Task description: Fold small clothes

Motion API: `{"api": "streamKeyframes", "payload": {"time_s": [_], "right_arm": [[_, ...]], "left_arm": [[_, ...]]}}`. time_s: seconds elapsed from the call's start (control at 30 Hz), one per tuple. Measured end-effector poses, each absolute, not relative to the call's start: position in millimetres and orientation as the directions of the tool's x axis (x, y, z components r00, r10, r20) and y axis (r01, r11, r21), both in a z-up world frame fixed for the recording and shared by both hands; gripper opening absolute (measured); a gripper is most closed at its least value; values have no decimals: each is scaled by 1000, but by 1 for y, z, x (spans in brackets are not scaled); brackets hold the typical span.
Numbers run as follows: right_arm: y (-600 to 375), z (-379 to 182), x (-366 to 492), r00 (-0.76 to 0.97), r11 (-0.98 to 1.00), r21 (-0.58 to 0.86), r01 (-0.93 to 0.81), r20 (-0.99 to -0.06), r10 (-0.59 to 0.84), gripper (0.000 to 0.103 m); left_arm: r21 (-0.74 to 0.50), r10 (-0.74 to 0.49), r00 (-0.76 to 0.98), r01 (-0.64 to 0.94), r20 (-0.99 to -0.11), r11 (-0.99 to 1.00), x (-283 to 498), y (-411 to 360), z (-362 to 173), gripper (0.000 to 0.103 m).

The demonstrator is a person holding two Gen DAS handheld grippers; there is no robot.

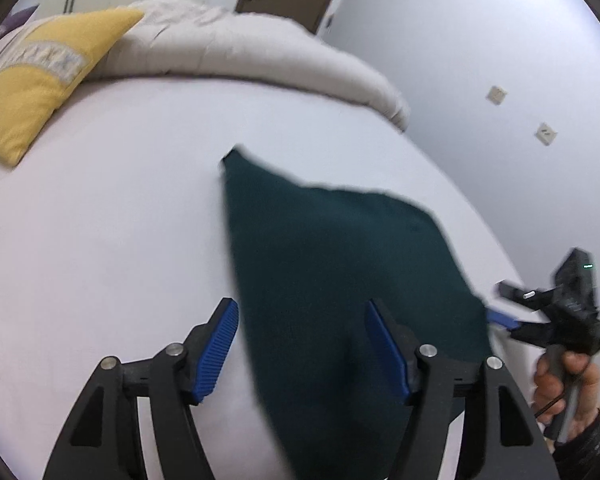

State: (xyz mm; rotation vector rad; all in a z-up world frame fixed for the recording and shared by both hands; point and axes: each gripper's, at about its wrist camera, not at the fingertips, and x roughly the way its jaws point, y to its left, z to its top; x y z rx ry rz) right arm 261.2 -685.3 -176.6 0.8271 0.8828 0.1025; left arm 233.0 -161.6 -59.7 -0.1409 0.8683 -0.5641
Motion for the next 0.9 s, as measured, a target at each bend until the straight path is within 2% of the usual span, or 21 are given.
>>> {"api": "streamKeyframes", "payload": {"time_s": [0.13,0.23,0.33,0.47,0.5,0.57,0.6,0.7,0.8,0.87,0.9], "right_arm": [[-680,-186,277,647,647,733,210,-600,470,75],[-682,-193,282,636,636,739,223,-605,479,75],[-682,-197,288,603,642,734,220,-620,503,74],[-684,-195,298,592,630,747,211,-611,526,74],[-683,-194,304,592,627,751,207,-606,531,72],[-679,-195,311,579,634,747,200,-612,539,62],[-677,-196,313,570,636,746,198,-616,544,60],[-670,-198,320,548,641,744,190,-622,559,58],[-668,-203,330,527,625,754,201,-621,580,58],[-666,-206,337,513,629,750,204,-629,584,53],[-664,-207,340,507,634,745,207,-636,582,47]], "left_arm": [[-454,-655,428,485,-623,748,249,-183,-53,68],[-500,-646,315,434,-695,750,274,-197,-84,67],[-542,-680,318,424,-661,725,277,-190,-96,67],[-600,-721,335,404,-606,691,270,-174,-85,67],[-618,-733,351,395,-582,680,268,-166,-82,69],[-653,-737,399,350,-545,672,271,-146,-78,84],[-668,-740,404,331,-538,666,273,-140,-80,87],[-717,-751,343,246,-565,652,290,-130,-103,87],[-779,-798,252,196,-547,596,296,-136,-123,90],[-778,-798,204,186,-566,600,298,-147,-135,89],[-762,-788,210,208,-578,614,298,-153,-133,89]]}}
